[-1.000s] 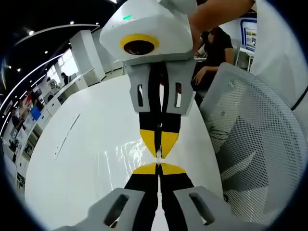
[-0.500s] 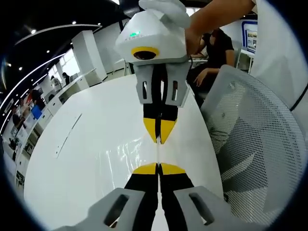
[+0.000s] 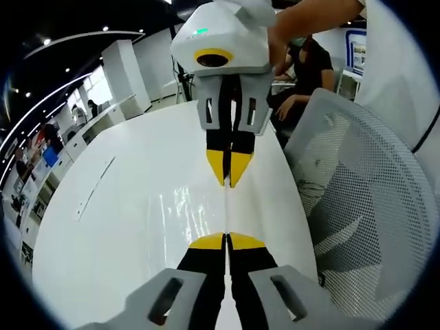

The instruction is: Open the resealable bag by pulling the two sides of the seal apart until the entire bag opening is separated and visibly accessible.

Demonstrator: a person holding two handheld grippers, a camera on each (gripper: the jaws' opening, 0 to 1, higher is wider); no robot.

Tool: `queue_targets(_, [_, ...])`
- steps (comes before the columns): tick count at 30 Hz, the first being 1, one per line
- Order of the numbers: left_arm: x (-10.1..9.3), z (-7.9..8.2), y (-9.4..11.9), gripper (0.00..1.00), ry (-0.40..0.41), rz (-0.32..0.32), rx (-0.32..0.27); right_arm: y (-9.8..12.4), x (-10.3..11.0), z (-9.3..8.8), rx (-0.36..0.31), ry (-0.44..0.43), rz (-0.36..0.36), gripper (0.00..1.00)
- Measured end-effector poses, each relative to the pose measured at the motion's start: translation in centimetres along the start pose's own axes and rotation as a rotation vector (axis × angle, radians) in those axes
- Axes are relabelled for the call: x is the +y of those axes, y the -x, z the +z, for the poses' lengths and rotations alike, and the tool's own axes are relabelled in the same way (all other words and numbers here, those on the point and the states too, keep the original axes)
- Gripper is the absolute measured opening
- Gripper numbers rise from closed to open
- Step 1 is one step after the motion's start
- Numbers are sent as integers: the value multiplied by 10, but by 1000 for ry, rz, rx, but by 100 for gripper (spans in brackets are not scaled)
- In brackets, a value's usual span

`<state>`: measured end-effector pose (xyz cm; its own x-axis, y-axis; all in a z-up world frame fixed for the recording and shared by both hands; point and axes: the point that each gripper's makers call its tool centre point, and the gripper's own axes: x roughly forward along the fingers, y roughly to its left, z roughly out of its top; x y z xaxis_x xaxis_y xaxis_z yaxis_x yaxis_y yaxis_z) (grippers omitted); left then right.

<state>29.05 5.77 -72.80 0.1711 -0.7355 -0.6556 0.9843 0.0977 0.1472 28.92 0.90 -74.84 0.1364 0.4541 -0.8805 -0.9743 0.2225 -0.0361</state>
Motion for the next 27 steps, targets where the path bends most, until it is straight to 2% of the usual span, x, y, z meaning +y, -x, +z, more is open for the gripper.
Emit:
queue_targets(18, [0, 3, 1, 0, 3, 3, 3, 0, 3, 0, 2, -13, 6, 0])
queue_targets(27, [0, 16, -4, 2, 6, -9, -14, -2, 7, 4, -7, -16, 13, 0])
